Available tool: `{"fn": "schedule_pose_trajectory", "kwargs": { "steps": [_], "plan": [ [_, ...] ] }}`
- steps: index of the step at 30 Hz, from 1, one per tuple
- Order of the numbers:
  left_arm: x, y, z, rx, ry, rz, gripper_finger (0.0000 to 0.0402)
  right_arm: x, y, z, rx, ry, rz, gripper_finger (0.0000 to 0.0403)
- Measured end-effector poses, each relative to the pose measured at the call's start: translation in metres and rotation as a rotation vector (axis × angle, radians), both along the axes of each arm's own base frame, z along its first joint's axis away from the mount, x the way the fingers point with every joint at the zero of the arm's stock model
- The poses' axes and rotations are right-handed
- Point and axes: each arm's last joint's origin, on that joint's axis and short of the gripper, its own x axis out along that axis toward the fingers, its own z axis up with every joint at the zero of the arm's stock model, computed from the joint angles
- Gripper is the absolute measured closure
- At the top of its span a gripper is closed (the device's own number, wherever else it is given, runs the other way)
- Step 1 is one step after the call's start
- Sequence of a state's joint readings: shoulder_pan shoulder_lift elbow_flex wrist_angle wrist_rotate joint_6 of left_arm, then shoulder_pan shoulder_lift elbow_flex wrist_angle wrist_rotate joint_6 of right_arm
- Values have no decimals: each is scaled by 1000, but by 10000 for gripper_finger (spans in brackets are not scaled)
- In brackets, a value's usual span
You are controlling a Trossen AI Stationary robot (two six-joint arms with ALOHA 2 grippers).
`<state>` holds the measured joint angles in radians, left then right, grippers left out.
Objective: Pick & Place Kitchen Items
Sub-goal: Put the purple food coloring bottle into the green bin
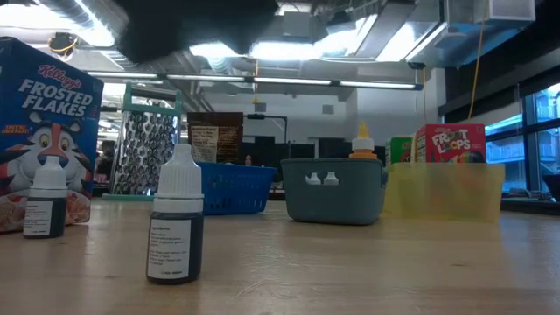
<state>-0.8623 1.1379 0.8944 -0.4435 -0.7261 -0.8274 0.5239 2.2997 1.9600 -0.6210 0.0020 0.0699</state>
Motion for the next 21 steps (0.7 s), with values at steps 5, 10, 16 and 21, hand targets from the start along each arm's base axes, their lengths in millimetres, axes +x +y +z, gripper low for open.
{"fn": "schedule_pose_trajectory", "kwargs": {
  "steps": [5,10,16,21],
  "plan": [
    [4,-5,-8,9,26,8,73,-2,-2,-7,-25,8,-41,254],
    [7,-9,-14,22,42,10,73,-6,-5,-21,-39,40,-73,254],
    [9,-10,-14,15,37,3,73,-9,-8,-35,-57,57,-101,254],
    [9,-11,-13,27,31,-8,73,-8,-11,-40,-54,45,-109,254]
  ]
}}
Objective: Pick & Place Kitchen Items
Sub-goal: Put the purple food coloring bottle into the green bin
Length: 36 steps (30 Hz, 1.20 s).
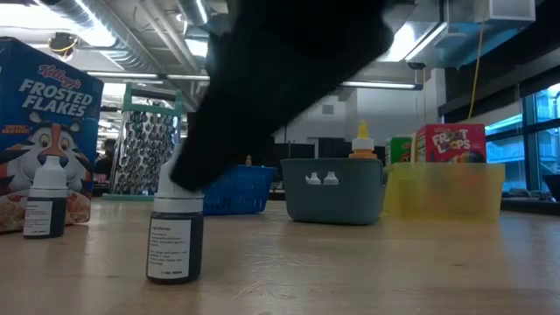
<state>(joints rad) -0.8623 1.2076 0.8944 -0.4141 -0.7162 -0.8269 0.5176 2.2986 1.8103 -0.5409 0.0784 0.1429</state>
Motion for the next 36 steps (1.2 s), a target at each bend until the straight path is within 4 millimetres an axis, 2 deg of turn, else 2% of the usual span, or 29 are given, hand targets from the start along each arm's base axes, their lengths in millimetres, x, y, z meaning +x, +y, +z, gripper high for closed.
{"fn": "schedule_pose_trajectory", "kwargs": {
  "steps": [30,36],
  "plan": [
    [0,0,0,2,0,-1,73,5,-3,-1,38,-25,11,254],
    [0,0,0,3,0,-1,73,7,-2,-12,31,-14,10,254]
  ]
}}
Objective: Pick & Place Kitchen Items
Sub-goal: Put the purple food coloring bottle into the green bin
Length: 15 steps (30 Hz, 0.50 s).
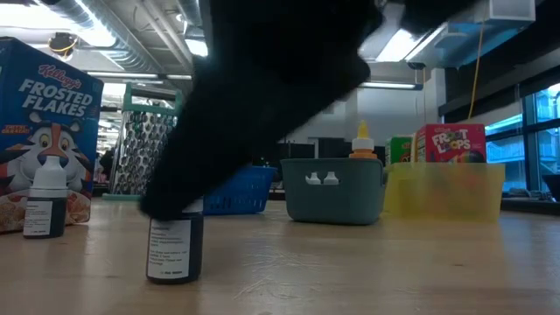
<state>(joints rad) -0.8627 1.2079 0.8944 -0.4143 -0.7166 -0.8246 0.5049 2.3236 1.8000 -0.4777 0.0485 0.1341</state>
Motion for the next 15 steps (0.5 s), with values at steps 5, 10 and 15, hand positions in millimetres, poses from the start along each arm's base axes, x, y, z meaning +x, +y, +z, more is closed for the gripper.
{"fn": "schedule_pose_trajectory", "kwargs": {
  "steps": [5,10,15],
  "plan": [
    [0,0,0,0,0,0,73,0,0,-1,1,-2,0,254],
    [0,0,0,0,0,0,73,1,1,0,14,-1,7,266],
    [0,0,0,0,0,0,73,0,1,0,26,7,6,301]
  ]
}}
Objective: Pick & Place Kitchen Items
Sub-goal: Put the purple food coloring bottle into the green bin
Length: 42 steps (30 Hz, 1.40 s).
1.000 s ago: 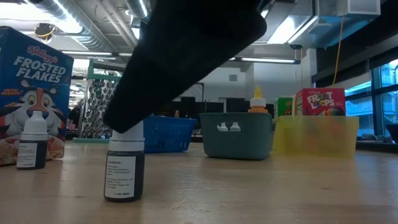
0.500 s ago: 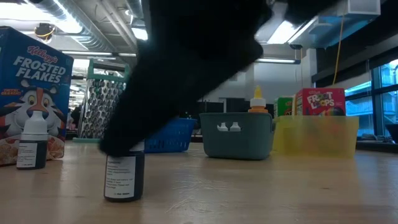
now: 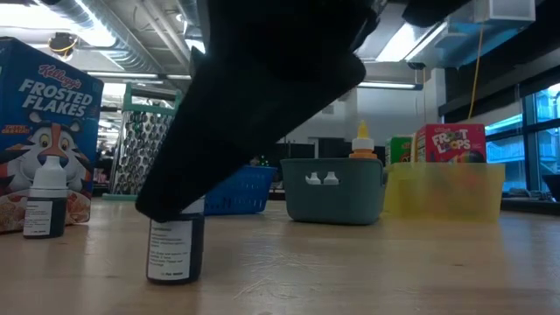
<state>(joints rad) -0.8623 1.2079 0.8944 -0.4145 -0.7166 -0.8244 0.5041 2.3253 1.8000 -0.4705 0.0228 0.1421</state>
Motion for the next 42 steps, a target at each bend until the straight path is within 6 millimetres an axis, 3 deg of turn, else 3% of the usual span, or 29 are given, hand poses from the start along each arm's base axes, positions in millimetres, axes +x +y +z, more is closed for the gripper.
{"fn": "schedule_pose_trajectory", "kwargs": {
  "steps": [5,16,20,31,42],
  "plan": [
    [0,0,0,0,0,-1,73,0,0,0,0,0,0,325],
    [0,0,0,-1,1,-1,73,1,1,4,3,-5,-21,329],
    [0,0,0,7,1,-6,73,2,4,20,-17,-3,-61,330],
    [0,0,0,55,2,-36,73,-8,-4,69,-37,204,-244,331],
    [0,1,0,167,-4,-70,73,-20,-39,123,-149,360,-309,331]
  ]
}}
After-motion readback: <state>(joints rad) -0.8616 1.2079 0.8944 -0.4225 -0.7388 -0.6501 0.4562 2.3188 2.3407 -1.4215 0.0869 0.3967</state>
